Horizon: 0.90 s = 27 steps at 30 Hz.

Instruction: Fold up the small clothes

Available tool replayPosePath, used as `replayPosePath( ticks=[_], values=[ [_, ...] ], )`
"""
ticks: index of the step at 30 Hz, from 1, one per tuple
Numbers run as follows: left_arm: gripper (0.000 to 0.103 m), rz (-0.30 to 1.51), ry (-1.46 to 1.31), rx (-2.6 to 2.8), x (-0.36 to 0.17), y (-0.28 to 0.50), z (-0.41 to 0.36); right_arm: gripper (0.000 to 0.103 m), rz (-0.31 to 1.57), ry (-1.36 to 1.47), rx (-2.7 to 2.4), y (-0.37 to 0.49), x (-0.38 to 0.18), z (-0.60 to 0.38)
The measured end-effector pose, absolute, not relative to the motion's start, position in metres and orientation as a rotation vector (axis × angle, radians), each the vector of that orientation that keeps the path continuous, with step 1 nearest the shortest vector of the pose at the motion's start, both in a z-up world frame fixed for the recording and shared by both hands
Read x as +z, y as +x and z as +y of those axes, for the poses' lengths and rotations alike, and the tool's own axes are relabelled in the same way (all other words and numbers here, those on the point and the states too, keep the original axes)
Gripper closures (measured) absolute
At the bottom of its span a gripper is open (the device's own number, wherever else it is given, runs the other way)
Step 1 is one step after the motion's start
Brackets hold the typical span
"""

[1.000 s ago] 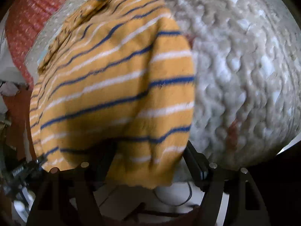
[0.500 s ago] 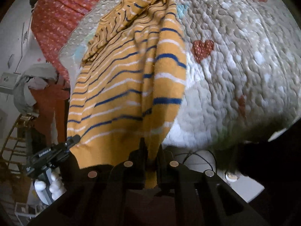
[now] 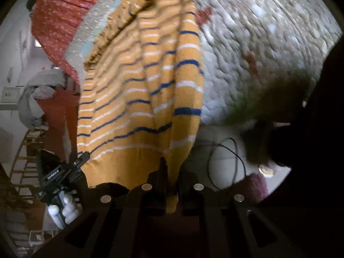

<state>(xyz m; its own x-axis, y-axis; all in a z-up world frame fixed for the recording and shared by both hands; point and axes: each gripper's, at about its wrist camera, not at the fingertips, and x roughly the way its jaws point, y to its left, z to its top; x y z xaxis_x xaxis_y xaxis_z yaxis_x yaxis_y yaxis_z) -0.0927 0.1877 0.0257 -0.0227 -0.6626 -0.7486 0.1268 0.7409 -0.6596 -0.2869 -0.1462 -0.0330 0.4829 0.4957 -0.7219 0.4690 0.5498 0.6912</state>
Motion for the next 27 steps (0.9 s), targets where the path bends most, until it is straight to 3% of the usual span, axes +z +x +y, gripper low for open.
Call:
replayPosePath(
  ticks=[7, 14, 24, 26, 27],
  values=[
    [0.092, 1.390, -0.472, -0.695, 0.065, -0.053, 0.170, 0.095, 1.011, 0.978, 0.094, -0.232, 0.013, -0.159],
    [0.092, 1.344, -0.463, -0.668, 0.090, 0.035, 0.120, 0.095, 0.941, 0.914, 0.110, -0.134, 0.055, -0.199],
    [0.091, 1.385, -0.381, -0.550, 0.050, 0.168, 0.033, 0.092, 0.962, 1.011, -0.110, 0.006, -0.001, -0.288],
    [0.090, 1.400, -0.446, -0.562, 0.044, 0.183, 0.030, 0.085, 0.940, 1.040, -0.145, 0.015, -0.009, -0.297],
    [0.088, 1.396, -0.461, -0.573, 0.046, 0.186, 0.029, 0.071, 0.926, 1.047, -0.153, 0.018, -0.012, -0.301]
  ],
)
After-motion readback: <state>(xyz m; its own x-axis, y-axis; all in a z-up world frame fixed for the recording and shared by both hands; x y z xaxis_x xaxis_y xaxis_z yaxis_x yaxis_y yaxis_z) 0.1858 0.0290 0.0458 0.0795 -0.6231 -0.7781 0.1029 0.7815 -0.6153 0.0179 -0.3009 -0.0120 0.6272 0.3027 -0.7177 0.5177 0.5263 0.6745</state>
